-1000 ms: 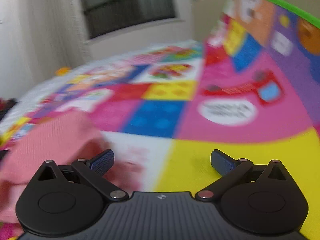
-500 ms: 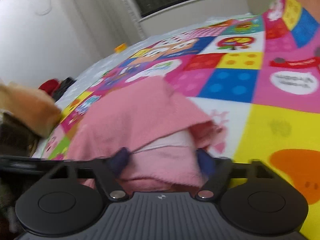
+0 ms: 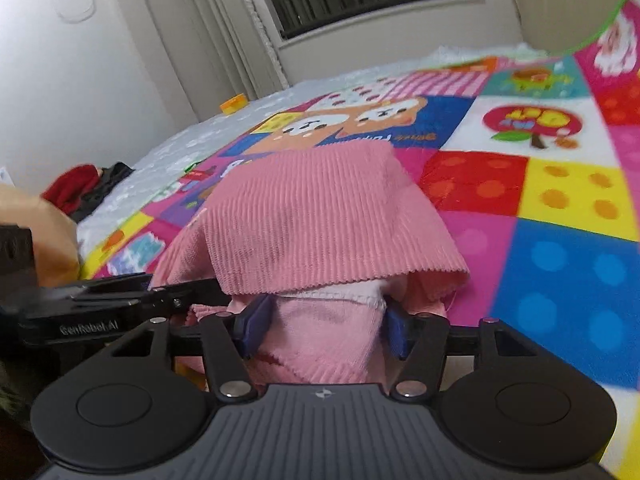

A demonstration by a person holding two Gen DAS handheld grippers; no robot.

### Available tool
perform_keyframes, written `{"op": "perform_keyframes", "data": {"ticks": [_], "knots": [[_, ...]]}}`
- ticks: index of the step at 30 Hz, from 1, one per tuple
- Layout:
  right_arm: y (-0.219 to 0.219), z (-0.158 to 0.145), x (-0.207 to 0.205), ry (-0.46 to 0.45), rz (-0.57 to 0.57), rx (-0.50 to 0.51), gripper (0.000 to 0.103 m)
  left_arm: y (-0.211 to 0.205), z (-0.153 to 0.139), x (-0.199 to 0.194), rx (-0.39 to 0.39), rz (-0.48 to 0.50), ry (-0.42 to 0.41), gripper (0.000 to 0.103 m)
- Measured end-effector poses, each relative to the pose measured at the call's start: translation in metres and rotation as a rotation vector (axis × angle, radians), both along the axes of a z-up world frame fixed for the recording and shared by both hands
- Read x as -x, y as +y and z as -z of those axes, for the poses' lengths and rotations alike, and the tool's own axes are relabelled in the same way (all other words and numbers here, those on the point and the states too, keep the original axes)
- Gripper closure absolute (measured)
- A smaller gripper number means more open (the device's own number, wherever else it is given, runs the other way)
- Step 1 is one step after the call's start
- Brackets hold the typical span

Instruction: Fold clothes

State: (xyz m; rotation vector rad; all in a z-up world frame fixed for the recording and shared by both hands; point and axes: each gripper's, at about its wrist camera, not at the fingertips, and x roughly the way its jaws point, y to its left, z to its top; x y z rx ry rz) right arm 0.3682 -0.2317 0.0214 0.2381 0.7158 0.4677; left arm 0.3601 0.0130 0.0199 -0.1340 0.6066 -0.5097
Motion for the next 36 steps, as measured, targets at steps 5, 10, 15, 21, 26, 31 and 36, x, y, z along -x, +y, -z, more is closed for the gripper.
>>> {"op": "perform_keyframes", "data": {"ticks": [5, 10, 15, 21, 26, 31, 36], "knots": [[-0.017, -0.027, 0.031, -0.145, -0.027, 0.116, 0.019, 0.03, -0.033, 0.019, 0.027, 0.068, -0.104, 0.045], [0.0, -0.056, 0.042, -0.36, -0.057, 0.256, 0.019, 0.031, -0.072, -0.006, 0.167, 0.133, -0.196, 0.04], [0.053, -0.037, 0.012, -0.324, -0.14, 0.37, 0.02, 0.0, -0.043, -0.079, 0.102, 0.097, -0.072, 0.042], [0.061, -0.013, 0.0, -0.257, -0.191, 0.372, 0.016, 0.001, -0.004, -0.092, -0.005, -0.008, -0.006, 0.044], [0.015, -0.046, -0.001, -0.274, -0.096, 0.2, 0.0, 0.014, -0.021, -0.038, -0.046, -0.039, -0.097, 0.041], [0.019, -0.019, -0.037, -0.197, -0.018, 0.288, 0.0, -0.001, -0.006, -0.026, -0.152, -0.006, -0.085, 0.041], [0.021, 0.006, -0.06, -0.137, 0.063, 0.354, 0.0, 0.004, 0.003, -0.026, -0.136, 0.003, -0.049, 0.041]]}}
